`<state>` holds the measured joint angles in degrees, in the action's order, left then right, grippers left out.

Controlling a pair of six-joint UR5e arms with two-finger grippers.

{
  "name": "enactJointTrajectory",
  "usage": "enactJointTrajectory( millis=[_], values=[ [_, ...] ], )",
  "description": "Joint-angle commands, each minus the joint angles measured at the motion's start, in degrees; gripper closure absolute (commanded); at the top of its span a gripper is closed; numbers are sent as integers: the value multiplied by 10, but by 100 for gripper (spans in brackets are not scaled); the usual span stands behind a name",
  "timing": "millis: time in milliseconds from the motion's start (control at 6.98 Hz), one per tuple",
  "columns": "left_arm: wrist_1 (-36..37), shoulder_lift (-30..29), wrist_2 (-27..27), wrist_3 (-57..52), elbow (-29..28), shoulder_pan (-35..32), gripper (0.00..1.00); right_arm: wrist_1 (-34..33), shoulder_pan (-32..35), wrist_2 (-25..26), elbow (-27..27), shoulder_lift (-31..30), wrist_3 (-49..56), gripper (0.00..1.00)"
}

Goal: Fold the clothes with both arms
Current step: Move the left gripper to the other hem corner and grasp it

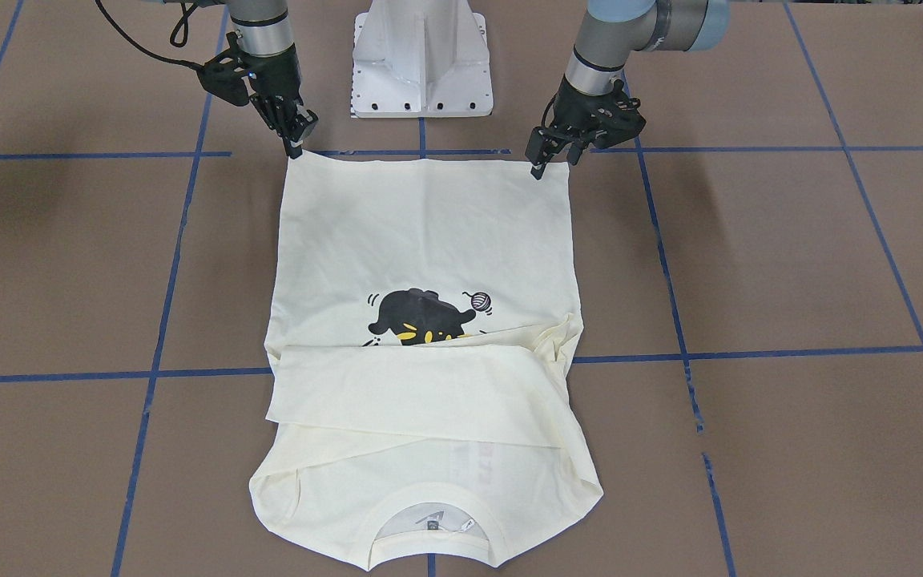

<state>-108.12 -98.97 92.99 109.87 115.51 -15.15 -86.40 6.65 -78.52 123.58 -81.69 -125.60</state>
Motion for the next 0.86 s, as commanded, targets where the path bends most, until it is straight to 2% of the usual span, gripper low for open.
enactJointTrajectory(
  millis=[0, 286, 430, 716],
  values=[
    [13, 0, -1, -1, -10, 6, 19, 0, 0, 0, 0, 0, 0, 100],
    [12, 0, 1, 0, -19, 8, 21, 0, 0, 0, 1, -2, 0, 100],
    [12, 0, 2, -1, -19, 8, 28, 0, 0, 0, 1, -1, -1, 100],
    [13, 0, 3, -1, -19, 14, 30, -1, 0, 0, 2, -1, -1, 100]
  ],
)
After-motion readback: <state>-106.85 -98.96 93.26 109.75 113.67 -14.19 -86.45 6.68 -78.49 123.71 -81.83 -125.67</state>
